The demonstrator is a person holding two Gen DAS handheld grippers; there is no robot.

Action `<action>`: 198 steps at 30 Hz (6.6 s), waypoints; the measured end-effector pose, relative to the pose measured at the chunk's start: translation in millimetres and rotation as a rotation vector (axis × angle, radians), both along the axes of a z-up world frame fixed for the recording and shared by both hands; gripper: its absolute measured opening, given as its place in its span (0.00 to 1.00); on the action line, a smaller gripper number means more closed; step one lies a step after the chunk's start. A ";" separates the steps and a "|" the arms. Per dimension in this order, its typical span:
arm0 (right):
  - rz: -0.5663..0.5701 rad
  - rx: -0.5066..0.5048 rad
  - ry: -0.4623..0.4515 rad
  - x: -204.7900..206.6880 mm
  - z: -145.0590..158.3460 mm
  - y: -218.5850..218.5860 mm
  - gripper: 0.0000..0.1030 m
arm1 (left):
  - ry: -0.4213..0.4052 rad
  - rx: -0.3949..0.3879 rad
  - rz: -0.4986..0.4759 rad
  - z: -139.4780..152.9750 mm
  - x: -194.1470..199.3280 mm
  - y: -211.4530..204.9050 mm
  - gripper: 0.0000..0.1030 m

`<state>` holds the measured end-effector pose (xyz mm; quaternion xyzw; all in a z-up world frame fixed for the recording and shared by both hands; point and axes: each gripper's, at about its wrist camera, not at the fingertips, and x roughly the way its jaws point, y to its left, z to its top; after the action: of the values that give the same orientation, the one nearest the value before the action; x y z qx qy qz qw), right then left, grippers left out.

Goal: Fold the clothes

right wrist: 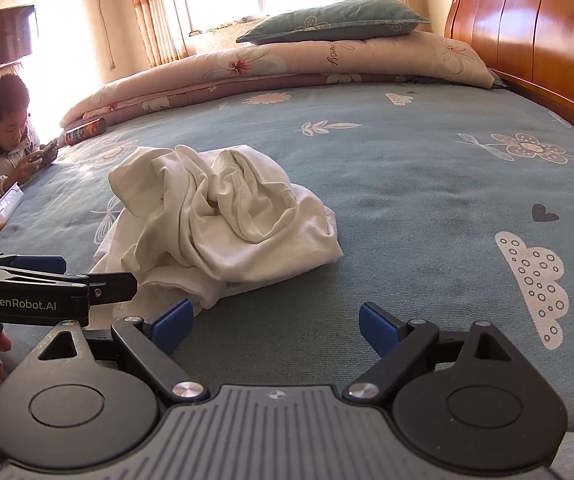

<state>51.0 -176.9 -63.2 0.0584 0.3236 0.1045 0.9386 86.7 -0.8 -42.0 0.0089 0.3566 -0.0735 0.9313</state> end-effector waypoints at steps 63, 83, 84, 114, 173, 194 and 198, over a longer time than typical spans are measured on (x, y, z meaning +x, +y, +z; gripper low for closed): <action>0.081 -0.064 -0.077 13.7 0.0 9.2 0.83 | -0.041 -0.039 -0.156 70.7 188.1 15.2 0.53; 0.170 -0.361 -0.178 99.4 50.0 111.9 0.50 | 0.055 0.025 -0.263 37.1 90.1 68.6 0.70; 0.170 -0.368 -0.157 102.2 47.2 112.4 0.30 | 0.055 0.023 -0.265 35.9 88.1 70.8 0.70; -0.161 -0.188 -0.011 68.6 37.8 -70.9 0.09 | 0.157 -0.005 -0.387 20.6 87.1 7.4 0.66; 0.222 -0.416 -0.008 172.4 108.3 50.3 0.69 | 0.090 -0.128 -0.472 10.7 8.2 6.1 0.70; 0.276 -0.588 0.038 138.7 91.5 -3.8 0.13 | 0.094 -0.051 -0.481 3.3 20.5 -5.8 0.72; 0.229 -0.571 0.053 111.7 90.5 -38.6 0.13 | 0.084 -0.024 -0.480 8.7 22.7 -12.3 0.72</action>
<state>162.7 -215.6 27.3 -0.2418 0.3689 0.1126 0.8904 109.4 -13.2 -33.3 0.0792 0.3818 -0.2972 0.8716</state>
